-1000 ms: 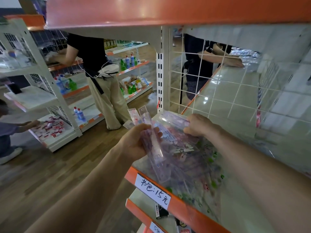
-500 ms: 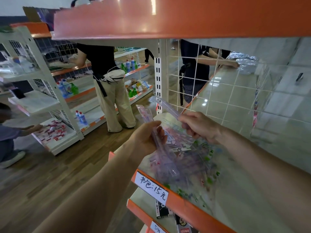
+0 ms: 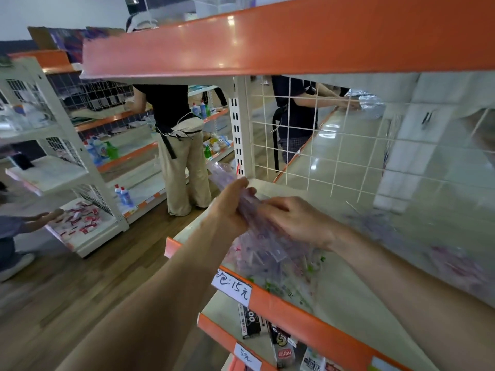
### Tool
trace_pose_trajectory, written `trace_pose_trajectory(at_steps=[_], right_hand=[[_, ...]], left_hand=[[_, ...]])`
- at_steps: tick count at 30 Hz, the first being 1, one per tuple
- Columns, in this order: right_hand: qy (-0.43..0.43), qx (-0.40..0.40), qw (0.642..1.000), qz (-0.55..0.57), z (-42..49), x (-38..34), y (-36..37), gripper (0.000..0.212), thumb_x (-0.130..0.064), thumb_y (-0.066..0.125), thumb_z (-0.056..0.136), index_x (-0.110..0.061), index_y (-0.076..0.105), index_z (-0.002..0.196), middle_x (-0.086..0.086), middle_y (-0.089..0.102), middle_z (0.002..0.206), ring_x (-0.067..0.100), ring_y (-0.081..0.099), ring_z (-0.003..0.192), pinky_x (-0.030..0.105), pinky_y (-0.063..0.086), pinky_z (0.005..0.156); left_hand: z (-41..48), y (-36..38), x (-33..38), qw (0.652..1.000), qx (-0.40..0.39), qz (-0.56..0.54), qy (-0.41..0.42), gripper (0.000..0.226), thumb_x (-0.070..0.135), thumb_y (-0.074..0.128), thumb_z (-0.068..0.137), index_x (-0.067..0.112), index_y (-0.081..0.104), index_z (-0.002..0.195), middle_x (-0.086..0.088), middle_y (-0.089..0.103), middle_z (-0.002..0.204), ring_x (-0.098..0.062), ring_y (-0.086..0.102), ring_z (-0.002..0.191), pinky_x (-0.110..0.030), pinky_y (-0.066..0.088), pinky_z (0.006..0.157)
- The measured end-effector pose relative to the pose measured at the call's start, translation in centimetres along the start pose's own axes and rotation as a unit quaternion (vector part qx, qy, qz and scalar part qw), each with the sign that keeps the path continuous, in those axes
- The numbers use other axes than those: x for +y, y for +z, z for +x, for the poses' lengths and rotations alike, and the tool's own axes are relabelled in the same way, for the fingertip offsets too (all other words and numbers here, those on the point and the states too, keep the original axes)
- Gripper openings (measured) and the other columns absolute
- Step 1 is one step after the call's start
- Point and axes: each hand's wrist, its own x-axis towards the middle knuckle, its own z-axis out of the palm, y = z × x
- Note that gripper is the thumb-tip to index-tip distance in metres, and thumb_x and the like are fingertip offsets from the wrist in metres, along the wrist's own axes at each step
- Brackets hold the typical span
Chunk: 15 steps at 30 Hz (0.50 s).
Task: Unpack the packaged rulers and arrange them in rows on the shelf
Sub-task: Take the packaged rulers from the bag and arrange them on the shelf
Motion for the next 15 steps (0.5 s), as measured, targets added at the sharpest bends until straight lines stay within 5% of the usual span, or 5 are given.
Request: trace_pose_trajectory(at_steps=[5,10,13,15], right_hand=[[0.070,0.208,0.971,0.090,-2.4,2.5,-0.9,0.047,-0.040,0.043,0.098,0.003,0.062,0.100,0.023,0.064,0.108,0.033,0.060,0.102,0.038,0.048,0.088],[0.095,0.204,0.892,0.392,-1.4,1.9,1.8,0.035,-0.033,0.048,0.093,-0.007,0.069,0.104,0.012,0.071,0.104,0.025,0.067,0.102,0.043,0.048,0.098],[0.047,0.225,0.958,0.173,-2.4,1.5,0.2,0.029,-0.027,0.050,0.094,-0.007,0.072,0.093,0.009,0.073,0.092,0.017,0.067,0.089,0.029,0.052,0.084],[-0.007,0.163,0.986,0.019,-3.8,1.6,-1.3,0.028,-0.035,0.053,0.093,-0.013,0.070,0.091,0.002,0.070,0.088,0.011,0.064,0.080,0.025,0.047,0.072]], left_hand=[[-0.3,0.4,0.9,0.989,-0.005,-0.135,0.060,0.017,0.008,0.047,0.098,0.009,0.050,0.080,-0.003,0.052,0.068,-0.016,0.060,0.069,-0.041,0.051,0.084],[-1.1,3.1,-1.7,0.992,-0.039,-0.112,0.049,0.026,0.010,0.051,0.095,0.008,0.050,0.069,-0.004,0.053,0.059,-0.016,0.053,0.061,-0.031,0.050,0.068],[-1.1,3.8,-2.6,0.997,-0.032,-0.054,0.045,0.030,0.012,0.048,0.096,0.011,0.045,0.066,-0.005,0.045,0.061,-0.016,0.047,0.057,-0.028,0.046,0.060],[-1.0,4.1,-2.8,0.997,-0.011,-0.049,0.056,0.026,0.008,0.049,0.095,0.011,0.045,0.070,-0.004,0.043,0.064,-0.014,0.046,0.056,-0.028,0.045,0.057]])
